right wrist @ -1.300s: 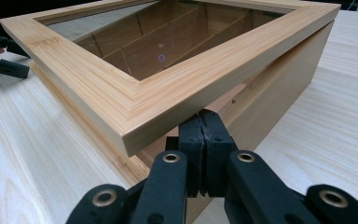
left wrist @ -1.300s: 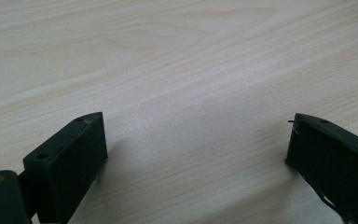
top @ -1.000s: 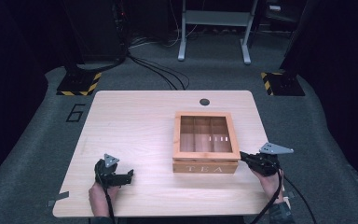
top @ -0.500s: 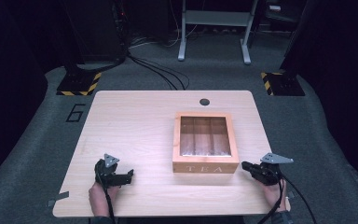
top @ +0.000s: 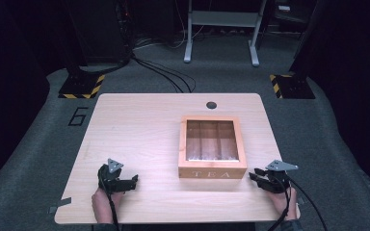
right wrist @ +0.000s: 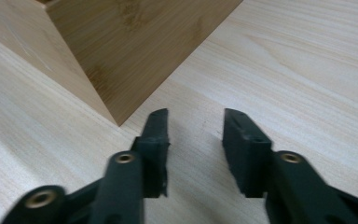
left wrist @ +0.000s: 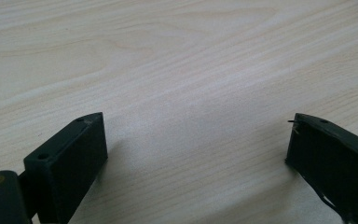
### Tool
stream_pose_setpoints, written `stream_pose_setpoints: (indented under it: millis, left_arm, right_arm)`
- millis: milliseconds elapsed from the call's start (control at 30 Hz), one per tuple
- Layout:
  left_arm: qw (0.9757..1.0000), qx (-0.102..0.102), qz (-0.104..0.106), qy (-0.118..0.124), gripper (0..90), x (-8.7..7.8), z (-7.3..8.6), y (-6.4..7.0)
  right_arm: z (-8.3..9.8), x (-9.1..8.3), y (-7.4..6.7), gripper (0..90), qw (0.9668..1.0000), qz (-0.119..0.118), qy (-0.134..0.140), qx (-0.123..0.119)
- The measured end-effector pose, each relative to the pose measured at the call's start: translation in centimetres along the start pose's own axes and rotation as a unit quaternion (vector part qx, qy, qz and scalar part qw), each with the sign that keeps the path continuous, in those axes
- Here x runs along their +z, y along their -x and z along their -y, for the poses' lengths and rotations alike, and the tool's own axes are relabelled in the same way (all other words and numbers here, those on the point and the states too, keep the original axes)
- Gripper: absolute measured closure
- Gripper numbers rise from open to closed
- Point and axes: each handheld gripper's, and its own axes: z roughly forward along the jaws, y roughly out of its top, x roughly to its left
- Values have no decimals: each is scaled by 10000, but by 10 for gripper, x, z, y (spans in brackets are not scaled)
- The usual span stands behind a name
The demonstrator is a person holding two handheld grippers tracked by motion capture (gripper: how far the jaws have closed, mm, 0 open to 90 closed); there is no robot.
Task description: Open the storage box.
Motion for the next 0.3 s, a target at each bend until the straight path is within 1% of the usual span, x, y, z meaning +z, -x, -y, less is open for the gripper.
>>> stream_pose_setpoints:
  millis: [33,67,100,133,167,267,300]
  left_arm:
    - [10000,1,-6,1,47,0,0,0]
    - [10000,5,-8,-6,47,0,0,0]
    - [10000,4,2,-2,47,0,0,0]
    - [10000,2,-7,0,47,0,0,0]
    - [10000,7,0,-1,47,0,0,0]
    - [10000,7,-1,-4,47,0,0,0]
    - [10000,7,-1,-4,47,0,0,0]
  right_arm:
    - [0,0,0,592,10000,0,0,0]
    - [0,0,0,555,10000,32,1,-30]
    - [0,1,-2,498,10000,77,16,-55]
    - [-1,1,-3,452,9999,112,-42,-68]
    - [-1,2,-4,384,9997,238,-74,-73]
    - [-1,3,-3,324,9994,331,-97,-38]
    - [-1,3,-3,324,9994,331,-97,-38]
